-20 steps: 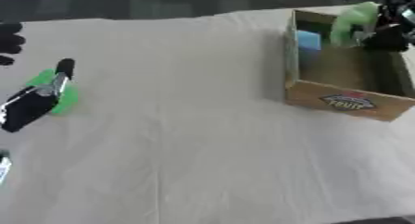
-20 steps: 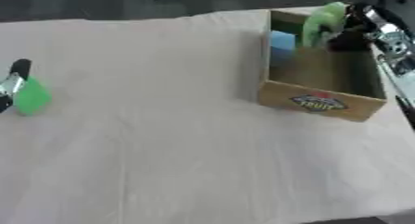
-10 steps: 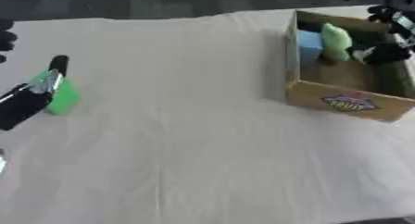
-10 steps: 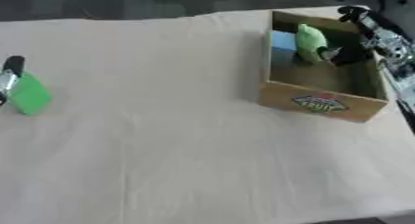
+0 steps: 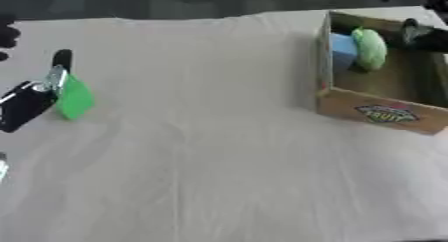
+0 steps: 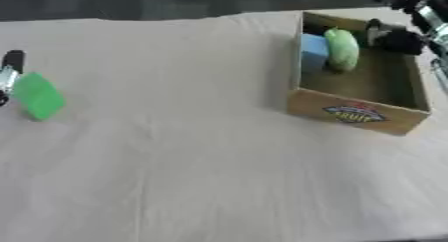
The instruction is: Pick up the objects with one hand, pass them to the other hand, and then place them into the box on the other side of the table.
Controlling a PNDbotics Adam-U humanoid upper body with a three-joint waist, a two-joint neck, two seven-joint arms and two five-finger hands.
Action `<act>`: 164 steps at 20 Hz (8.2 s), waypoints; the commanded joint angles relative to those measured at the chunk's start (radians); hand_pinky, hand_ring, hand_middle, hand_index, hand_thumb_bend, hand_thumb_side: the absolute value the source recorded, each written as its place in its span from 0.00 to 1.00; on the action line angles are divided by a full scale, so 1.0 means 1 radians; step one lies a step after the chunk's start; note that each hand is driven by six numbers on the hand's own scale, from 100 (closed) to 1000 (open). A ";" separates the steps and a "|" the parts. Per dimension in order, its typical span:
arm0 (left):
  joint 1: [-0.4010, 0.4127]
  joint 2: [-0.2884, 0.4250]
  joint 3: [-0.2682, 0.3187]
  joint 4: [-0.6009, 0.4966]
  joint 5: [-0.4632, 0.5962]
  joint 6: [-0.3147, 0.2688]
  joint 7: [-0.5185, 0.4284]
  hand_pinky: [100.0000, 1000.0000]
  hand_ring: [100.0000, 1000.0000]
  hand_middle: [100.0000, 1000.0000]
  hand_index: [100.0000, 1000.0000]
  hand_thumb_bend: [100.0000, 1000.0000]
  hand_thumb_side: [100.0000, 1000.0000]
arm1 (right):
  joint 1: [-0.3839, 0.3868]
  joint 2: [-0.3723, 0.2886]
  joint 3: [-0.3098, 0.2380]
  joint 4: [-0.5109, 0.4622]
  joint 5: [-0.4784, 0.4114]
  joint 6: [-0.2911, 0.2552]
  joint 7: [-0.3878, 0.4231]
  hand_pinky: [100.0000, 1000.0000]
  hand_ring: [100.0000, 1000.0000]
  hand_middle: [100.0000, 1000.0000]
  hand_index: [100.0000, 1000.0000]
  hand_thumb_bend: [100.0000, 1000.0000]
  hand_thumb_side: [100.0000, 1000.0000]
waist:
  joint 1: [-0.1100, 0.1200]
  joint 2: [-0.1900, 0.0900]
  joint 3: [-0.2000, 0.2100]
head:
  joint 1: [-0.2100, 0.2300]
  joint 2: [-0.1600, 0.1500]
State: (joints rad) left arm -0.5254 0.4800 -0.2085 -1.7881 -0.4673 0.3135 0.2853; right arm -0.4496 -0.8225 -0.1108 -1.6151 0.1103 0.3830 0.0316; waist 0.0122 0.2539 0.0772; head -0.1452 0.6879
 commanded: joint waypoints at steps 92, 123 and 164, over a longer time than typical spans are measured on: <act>-0.610 -0.001 -0.118 1.034 -0.510 0.090 -1.133 0.84 0.82 0.69 0.66 0.59 0.36 | 0.042 0.017 0.023 -0.223 -0.198 0.025 -0.089 1.00 1.00 0.85 0.97 0.00 0.45 | 0.026 -0.032 -0.013 | 0.155 0.022; -0.608 0.034 -0.138 0.877 -0.449 0.124 -1.175 0.80 0.74 0.59 0.51 0.24 0.00 | 0.046 0.010 0.019 -0.227 -0.205 0.019 -0.092 1.00 1.00 0.85 0.97 0.00 0.44 | 0.022 -0.040 -0.003 | 0.170 0.024; -0.256 -0.091 -0.087 -0.002 0.018 0.005 -0.555 0.62 0.59 0.49 0.47 0.00 0.04 | 0.016 0.002 0.042 -0.378 -0.230 -0.029 -0.074 0.98 0.99 0.85 0.95 0.00 0.37 | -0.044 -0.023 0.003 | 0.103 -0.035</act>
State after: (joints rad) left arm -0.7703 0.3898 -0.2905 -1.7800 -0.4356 0.3263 -0.2900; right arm -0.4196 -0.7872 -0.0699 -1.9631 -0.1278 0.3611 -0.0545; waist -0.0313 0.2435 0.0813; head -0.0443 0.6531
